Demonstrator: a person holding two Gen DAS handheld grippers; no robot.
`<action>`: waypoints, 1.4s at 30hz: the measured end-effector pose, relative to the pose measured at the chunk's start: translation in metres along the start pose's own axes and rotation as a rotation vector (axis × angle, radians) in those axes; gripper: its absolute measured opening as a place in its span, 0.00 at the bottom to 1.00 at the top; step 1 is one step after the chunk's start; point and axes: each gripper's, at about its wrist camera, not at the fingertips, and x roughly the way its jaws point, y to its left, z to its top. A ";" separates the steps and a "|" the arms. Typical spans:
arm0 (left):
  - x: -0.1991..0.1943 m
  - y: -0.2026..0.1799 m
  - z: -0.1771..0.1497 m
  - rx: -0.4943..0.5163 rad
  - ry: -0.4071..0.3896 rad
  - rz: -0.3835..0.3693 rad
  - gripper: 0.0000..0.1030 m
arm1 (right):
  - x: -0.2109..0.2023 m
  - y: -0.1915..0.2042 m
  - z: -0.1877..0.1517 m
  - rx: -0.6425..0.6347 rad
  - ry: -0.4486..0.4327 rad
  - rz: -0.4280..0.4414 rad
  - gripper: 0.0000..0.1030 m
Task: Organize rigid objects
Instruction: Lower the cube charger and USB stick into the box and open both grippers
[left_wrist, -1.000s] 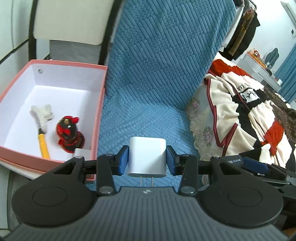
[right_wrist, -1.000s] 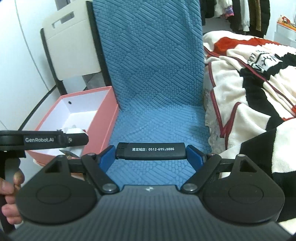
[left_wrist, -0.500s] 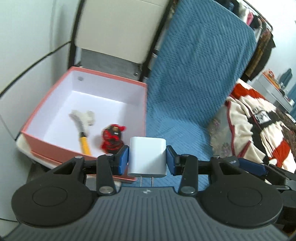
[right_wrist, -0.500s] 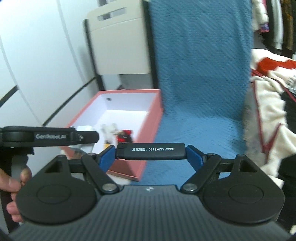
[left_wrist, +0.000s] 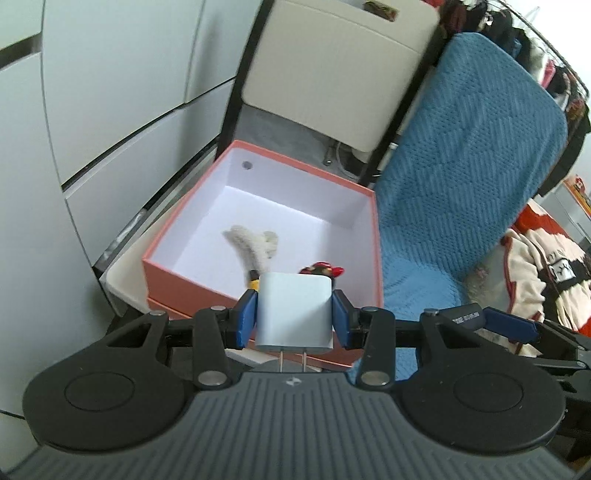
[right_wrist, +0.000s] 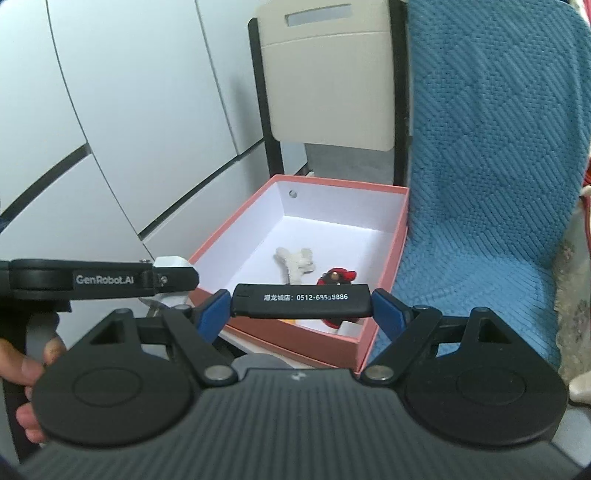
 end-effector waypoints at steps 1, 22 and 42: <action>0.003 0.004 0.002 -0.004 0.003 0.001 0.47 | 0.005 0.002 0.002 -0.002 0.006 0.003 0.82; 0.162 0.064 0.064 -0.036 0.169 0.026 0.47 | 0.169 -0.011 0.042 0.003 0.171 -0.053 0.82; 0.230 0.083 0.073 -0.041 0.244 0.009 0.58 | 0.244 -0.030 0.046 0.023 0.271 -0.061 0.83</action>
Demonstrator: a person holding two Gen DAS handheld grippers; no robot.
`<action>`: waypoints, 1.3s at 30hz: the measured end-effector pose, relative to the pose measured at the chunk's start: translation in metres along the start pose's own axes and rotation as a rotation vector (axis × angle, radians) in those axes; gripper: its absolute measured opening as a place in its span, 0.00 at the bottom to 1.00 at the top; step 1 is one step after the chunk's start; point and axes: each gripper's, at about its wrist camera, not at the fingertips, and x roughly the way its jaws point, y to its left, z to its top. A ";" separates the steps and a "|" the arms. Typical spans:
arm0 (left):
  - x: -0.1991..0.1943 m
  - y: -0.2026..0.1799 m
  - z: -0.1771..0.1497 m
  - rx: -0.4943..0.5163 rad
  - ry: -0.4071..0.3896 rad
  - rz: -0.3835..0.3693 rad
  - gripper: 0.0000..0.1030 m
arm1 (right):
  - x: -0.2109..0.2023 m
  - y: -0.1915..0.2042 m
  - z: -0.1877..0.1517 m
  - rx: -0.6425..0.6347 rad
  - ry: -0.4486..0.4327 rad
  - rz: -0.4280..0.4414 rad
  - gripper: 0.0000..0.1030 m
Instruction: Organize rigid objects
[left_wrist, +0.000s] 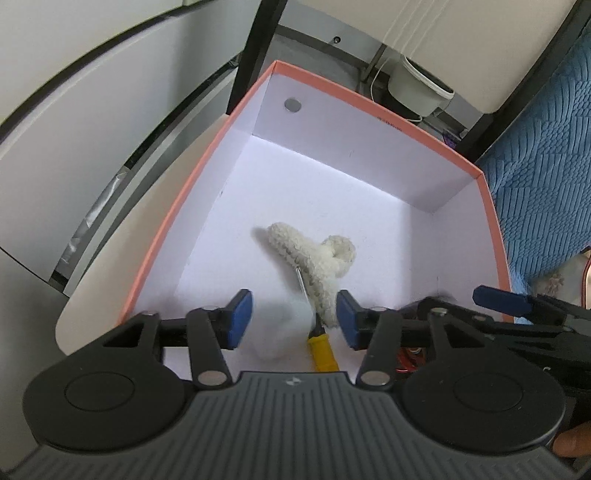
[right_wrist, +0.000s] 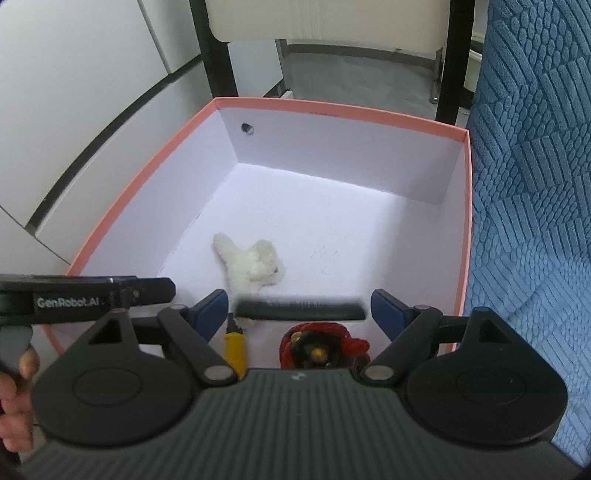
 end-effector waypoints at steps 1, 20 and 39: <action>-0.003 -0.001 0.000 0.001 -0.006 0.003 0.58 | -0.003 0.000 0.000 0.001 -0.003 -0.001 0.84; -0.123 -0.042 -0.029 0.025 -0.186 -0.001 0.70 | -0.118 0.004 -0.025 -0.015 -0.155 0.033 0.84; -0.220 -0.086 -0.103 0.038 -0.324 -0.004 0.83 | -0.222 -0.002 -0.078 -0.038 -0.278 0.059 0.84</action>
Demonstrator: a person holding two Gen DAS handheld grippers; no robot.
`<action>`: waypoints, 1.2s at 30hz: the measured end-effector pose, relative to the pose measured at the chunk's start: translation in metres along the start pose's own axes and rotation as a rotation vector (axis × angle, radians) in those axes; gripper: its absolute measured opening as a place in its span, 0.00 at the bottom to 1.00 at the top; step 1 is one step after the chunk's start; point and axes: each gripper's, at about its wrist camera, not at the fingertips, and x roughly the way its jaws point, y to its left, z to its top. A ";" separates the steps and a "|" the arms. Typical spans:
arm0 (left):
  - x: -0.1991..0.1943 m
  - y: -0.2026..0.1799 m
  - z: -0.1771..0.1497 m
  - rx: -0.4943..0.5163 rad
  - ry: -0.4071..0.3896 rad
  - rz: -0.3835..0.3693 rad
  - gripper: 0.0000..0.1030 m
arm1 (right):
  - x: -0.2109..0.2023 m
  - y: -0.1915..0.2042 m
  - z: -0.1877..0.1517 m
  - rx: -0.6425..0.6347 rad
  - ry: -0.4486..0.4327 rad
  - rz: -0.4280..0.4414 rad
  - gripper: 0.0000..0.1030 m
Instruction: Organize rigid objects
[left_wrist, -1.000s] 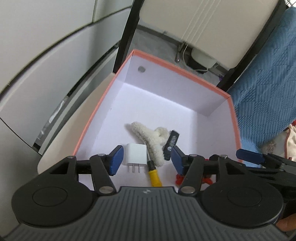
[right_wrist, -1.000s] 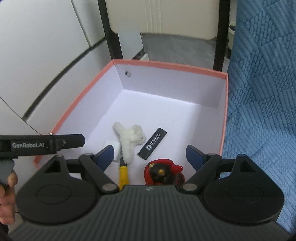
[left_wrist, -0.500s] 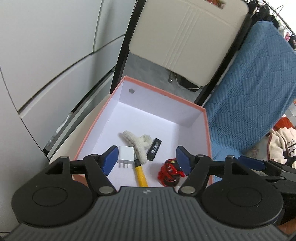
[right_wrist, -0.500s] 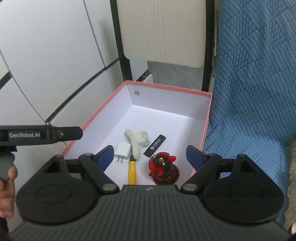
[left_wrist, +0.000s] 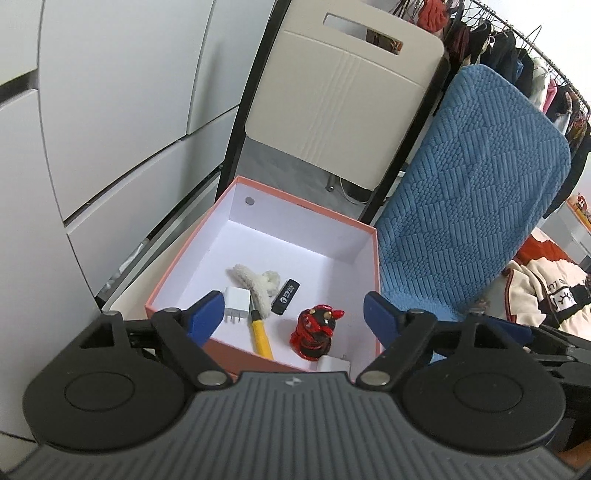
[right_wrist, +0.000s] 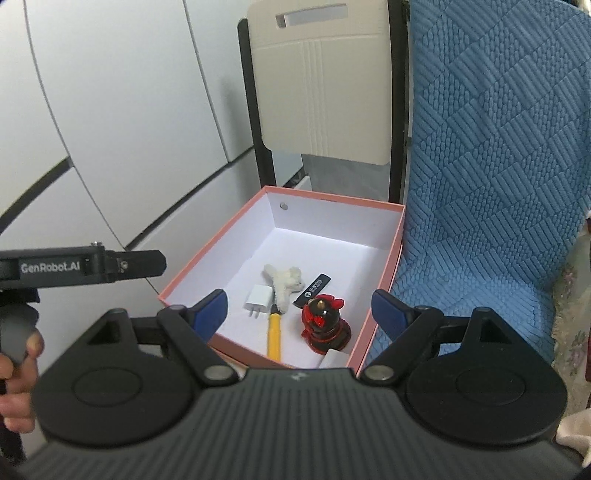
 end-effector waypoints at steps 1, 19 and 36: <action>-0.003 -0.002 -0.003 -0.002 0.001 0.003 0.84 | -0.004 0.000 -0.002 -0.001 0.000 0.001 0.84; -0.063 -0.023 -0.029 0.032 -0.043 0.048 0.98 | -0.062 -0.008 -0.038 0.023 -0.033 -0.030 0.84; -0.069 -0.032 -0.044 0.075 -0.001 0.031 0.99 | -0.073 -0.012 -0.050 0.051 -0.041 -0.050 0.84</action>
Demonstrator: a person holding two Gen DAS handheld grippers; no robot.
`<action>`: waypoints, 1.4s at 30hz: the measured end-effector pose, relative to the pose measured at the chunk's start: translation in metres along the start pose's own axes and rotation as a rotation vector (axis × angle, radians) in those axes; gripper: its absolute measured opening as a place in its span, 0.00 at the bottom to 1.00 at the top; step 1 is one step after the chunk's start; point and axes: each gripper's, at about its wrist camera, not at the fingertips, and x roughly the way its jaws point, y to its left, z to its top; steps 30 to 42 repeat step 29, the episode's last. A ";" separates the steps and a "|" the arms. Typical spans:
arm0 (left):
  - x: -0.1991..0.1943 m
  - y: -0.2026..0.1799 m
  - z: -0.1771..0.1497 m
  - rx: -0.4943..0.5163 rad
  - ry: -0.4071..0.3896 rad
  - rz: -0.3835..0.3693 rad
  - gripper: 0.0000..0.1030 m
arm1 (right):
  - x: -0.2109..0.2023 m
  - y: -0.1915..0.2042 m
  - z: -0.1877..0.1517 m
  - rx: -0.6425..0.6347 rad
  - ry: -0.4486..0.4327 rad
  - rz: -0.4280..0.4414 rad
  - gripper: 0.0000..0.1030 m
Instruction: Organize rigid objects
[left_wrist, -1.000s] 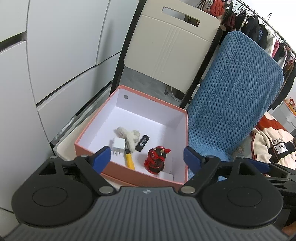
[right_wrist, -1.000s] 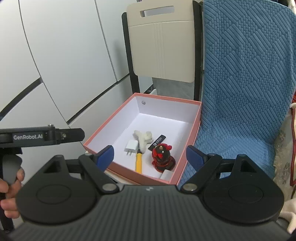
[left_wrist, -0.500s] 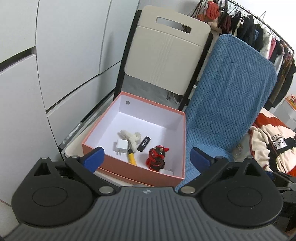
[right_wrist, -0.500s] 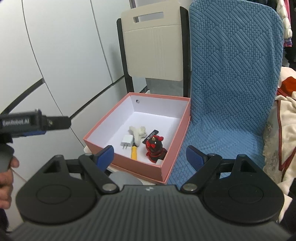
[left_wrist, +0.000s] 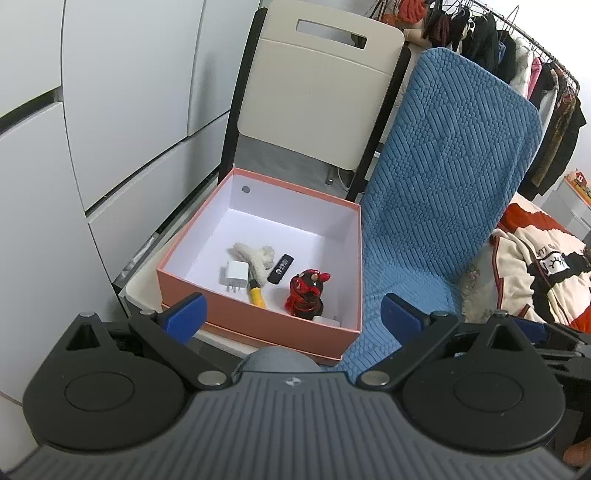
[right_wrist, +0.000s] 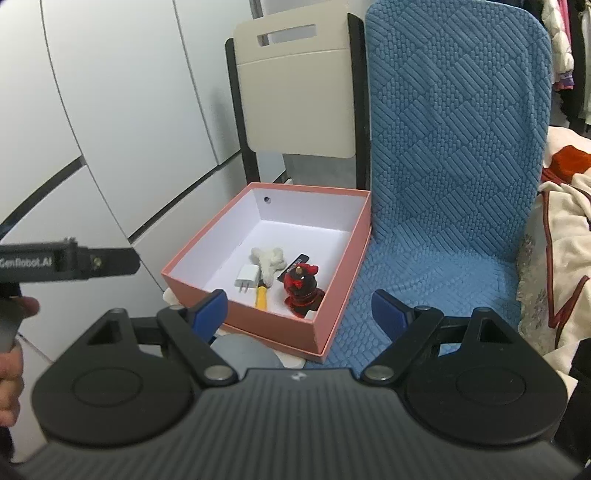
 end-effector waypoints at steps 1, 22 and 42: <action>0.000 -0.001 0.000 0.005 -0.001 0.002 0.99 | 0.001 0.000 0.000 -0.001 0.003 -0.003 0.84; -0.008 -0.002 -0.007 0.019 -0.015 -0.020 0.99 | -0.005 0.005 -0.001 -0.017 -0.015 -0.005 0.84; -0.008 0.001 -0.007 0.010 -0.013 -0.038 0.99 | -0.006 0.005 -0.002 -0.015 -0.016 -0.009 0.84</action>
